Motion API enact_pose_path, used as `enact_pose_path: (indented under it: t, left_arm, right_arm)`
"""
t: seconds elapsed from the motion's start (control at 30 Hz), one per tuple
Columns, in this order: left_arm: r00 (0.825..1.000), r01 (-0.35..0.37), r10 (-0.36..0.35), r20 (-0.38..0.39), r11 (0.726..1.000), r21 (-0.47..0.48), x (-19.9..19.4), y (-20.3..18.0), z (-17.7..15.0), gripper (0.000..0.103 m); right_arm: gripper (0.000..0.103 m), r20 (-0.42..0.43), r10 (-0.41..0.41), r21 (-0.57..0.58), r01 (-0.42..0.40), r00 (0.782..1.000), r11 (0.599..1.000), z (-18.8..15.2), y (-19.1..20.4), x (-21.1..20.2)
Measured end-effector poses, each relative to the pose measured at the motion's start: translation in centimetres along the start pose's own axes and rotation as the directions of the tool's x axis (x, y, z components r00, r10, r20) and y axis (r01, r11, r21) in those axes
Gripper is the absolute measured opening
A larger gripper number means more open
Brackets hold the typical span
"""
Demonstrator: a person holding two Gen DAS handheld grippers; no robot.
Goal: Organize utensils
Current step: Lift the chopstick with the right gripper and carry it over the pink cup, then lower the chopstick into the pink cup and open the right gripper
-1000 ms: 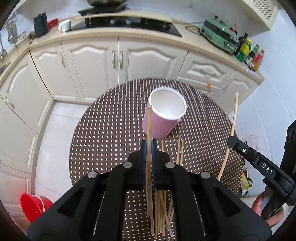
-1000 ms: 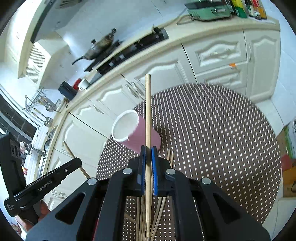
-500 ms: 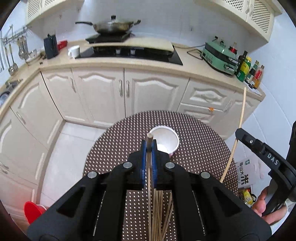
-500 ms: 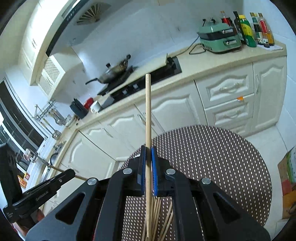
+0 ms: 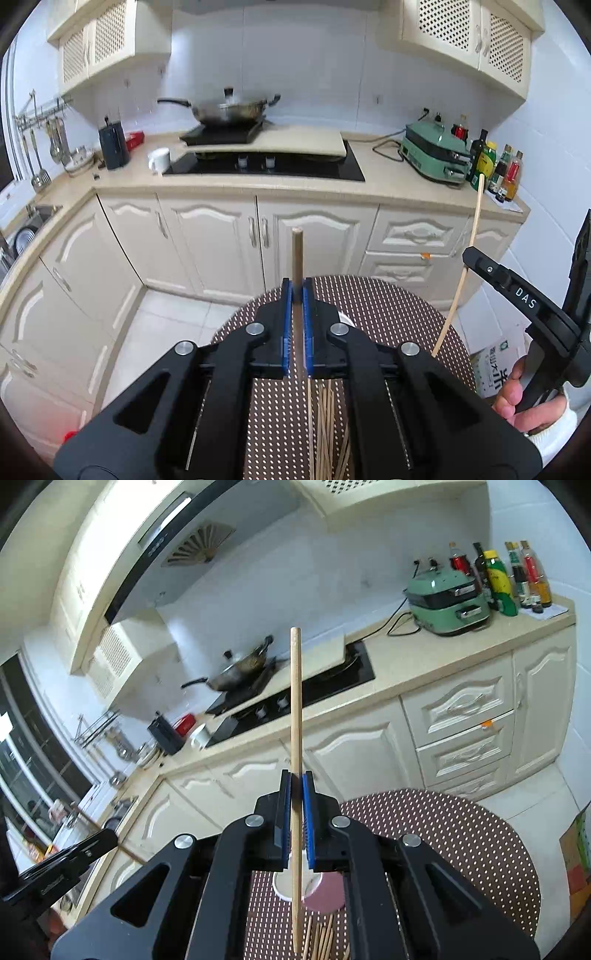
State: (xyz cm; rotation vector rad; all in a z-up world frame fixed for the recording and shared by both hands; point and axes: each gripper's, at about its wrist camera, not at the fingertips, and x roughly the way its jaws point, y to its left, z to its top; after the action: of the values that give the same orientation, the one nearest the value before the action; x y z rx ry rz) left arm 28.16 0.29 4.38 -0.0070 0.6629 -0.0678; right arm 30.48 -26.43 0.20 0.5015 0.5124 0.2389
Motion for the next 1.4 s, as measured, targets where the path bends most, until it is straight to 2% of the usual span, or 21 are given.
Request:
enact_pose_path:
  t: [0.3, 0.6, 0.97, 1.07, 1.4]
  left_arm:
    - [0.997, 0.016, -0.017, 0.070, 1.000, 0.018, -0.8, -1.1, 2.9, 0.006]
    - [0.997, 0.044, -0.045, 0.062, 0.999, 0.011, 1.0, -1.7, 4.2, 0.006]
    - [0.998, 0.064, -0.064, -0.026, 0.998, -0.020, 6.1, -1.3, 3.8, 0.006]
    - [0.997, 0.046, -0.048, -0.054, 0.999, -0.026, 7.8, -1.2, 3.3, 0.006]
    - [0.985, 0.058, -0.062, -0.159, 0.998, -0.029, 12.3, -1.1, 1.9, 0.006]
  right_arm:
    - [0.005, 0.047, -0.018, 0.035, 0.016, 0.999, 0.999, 1.5, 0.6, 1.7]
    - [0.005, 0.046, -0.030, 0.030, 0.029, 0.998, 0.999, 1.8, 1.4, 4.2]
    - [0.005, -0.030, -0.085, 0.019, 0.086, 0.996, 0.996, -0.2, 1.0, 9.3]
    - [0.005, -0.058, -0.112, 0.019, 0.113, 0.992, 0.993, -1.1, 0.6, 10.9]
    - [0.005, -0.141, -0.160, 0.023, 0.165, 0.977, 0.986, -4.0, -1.0, 14.7]
